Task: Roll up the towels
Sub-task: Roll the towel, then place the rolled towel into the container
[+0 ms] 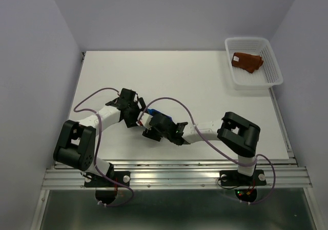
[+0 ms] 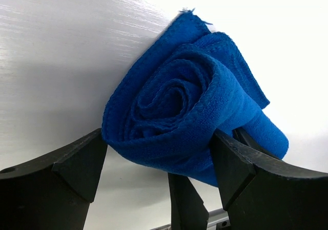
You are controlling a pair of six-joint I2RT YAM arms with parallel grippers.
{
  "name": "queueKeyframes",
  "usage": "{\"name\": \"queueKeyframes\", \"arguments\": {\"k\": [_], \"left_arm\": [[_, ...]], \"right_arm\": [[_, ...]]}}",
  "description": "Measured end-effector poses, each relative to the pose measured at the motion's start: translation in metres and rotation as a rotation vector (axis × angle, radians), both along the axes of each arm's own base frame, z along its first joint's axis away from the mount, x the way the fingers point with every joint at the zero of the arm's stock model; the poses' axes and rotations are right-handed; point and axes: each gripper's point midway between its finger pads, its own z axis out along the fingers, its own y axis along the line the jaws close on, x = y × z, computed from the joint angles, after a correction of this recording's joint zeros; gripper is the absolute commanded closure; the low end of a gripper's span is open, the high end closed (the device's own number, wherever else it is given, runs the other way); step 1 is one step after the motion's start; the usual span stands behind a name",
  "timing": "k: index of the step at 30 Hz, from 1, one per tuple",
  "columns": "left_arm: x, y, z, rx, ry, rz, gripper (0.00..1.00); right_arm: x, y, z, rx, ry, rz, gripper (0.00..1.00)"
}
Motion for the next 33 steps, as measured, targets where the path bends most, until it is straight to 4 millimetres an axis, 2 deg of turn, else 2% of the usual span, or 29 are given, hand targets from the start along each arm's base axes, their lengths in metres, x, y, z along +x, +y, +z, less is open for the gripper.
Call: {"name": "queueKeyframes", "arguments": {"k": [3,4,5,6,8,12,17,20,23,28,33], "left_arm": [[0.0,0.0,0.001,0.002,0.002,0.0,0.1],[0.0,0.0,0.001,0.001,0.001,0.0,0.1],[0.001,0.0,0.002,0.001,0.002,0.0,0.11],[0.001,0.0,0.003,0.001,0.001,-0.001,0.1],[0.002,0.0,0.005,0.003,0.002,-0.002,0.1],[0.005,0.004,0.014,0.025,-0.007,0.011,0.08],[0.014,0.017,0.04,0.038,-0.063,0.051,0.06],[0.024,0.037,0.057,0.043,-0.109,0.111,0.06],[0.028,0.055,0.071,0.051,-0.145,0.164,0.06],[0.027,0.063,0.084,0.052,-0.18,0.179,0.06],[0.026,0.065,0.092,0.049,-0.204,0.18,0.06]], "right_arm": [[0.004,0.001,-0.001,0.006,-0.017,-0.013,0.32],[0.006,0.002,-0.001,0.008,-0.026,-0.021,0.4],[0.008,0.002,-0.002,0.008,-0.032,-0.029,0.53],[0.01,0.001,-0.003,0.003,-0.045,-0.042,0.74],[0.014,0.001,-0.004,0.006,-0.062,-0.068,0.87],[0.019,-0.002,0.0,0.016,-0.088,-0.11,0.94],[0.022,-0.004,0.003,0.052,-0.065,-0.14,0.99],[0.023,-0.008,0.009,0.097,-0.025,-0.165,0.99],[0.031,-0.026,0.018,0.146,0.024,-0.221,0.99],[0.049,-0.055,0.044,0.218,0.05,-0.254,0.99],[0.082,-0.089,0.097,0.257,-0.051,-0.146,0.99]]}}
